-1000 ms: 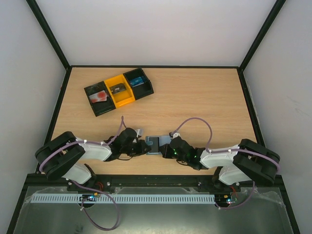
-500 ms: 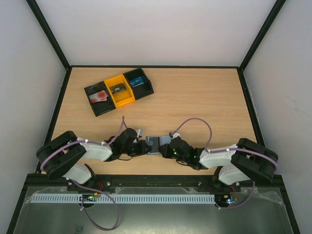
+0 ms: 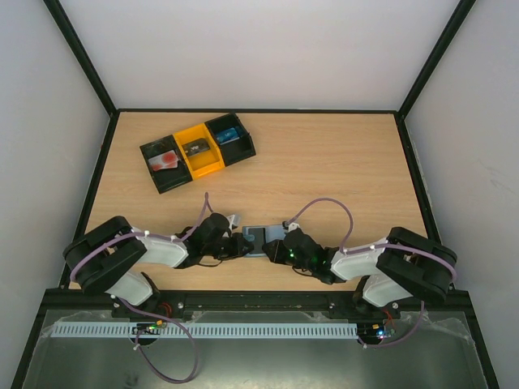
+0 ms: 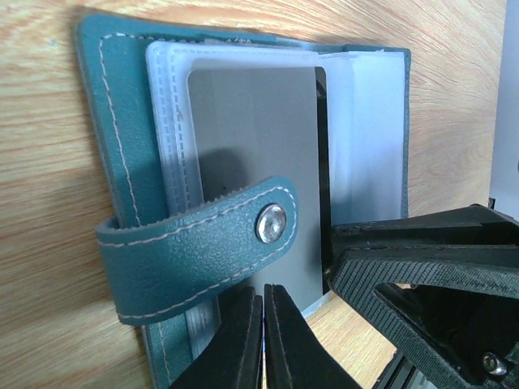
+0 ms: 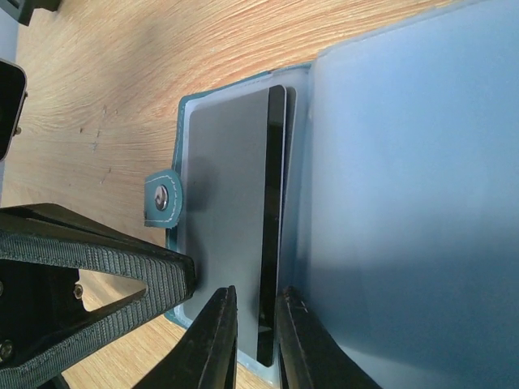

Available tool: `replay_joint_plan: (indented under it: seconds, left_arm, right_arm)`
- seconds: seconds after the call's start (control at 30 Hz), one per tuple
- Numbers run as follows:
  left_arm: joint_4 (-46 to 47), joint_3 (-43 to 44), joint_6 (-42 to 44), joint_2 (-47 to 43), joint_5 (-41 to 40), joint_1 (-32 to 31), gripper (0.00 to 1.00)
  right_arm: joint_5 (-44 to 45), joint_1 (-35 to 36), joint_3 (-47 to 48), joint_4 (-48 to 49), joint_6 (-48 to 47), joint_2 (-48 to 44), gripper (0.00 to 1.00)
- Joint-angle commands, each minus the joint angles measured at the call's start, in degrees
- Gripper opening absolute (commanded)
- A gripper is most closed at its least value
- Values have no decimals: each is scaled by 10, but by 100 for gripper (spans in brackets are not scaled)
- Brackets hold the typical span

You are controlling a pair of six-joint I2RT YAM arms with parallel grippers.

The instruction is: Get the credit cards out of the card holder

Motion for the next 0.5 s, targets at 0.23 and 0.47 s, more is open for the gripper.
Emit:
replay_joint_plan:
  seconds: [0.23,0.47]
  left_arm:
    - [-40,-4,11,17,-17,-7,5]
    - [-41,-3,9,18,-19,-7,5]
  right_arm:
    - [-6,-7,-18,46,15,10,3]
    - [-1,-11,-29,49,18,-9,2]
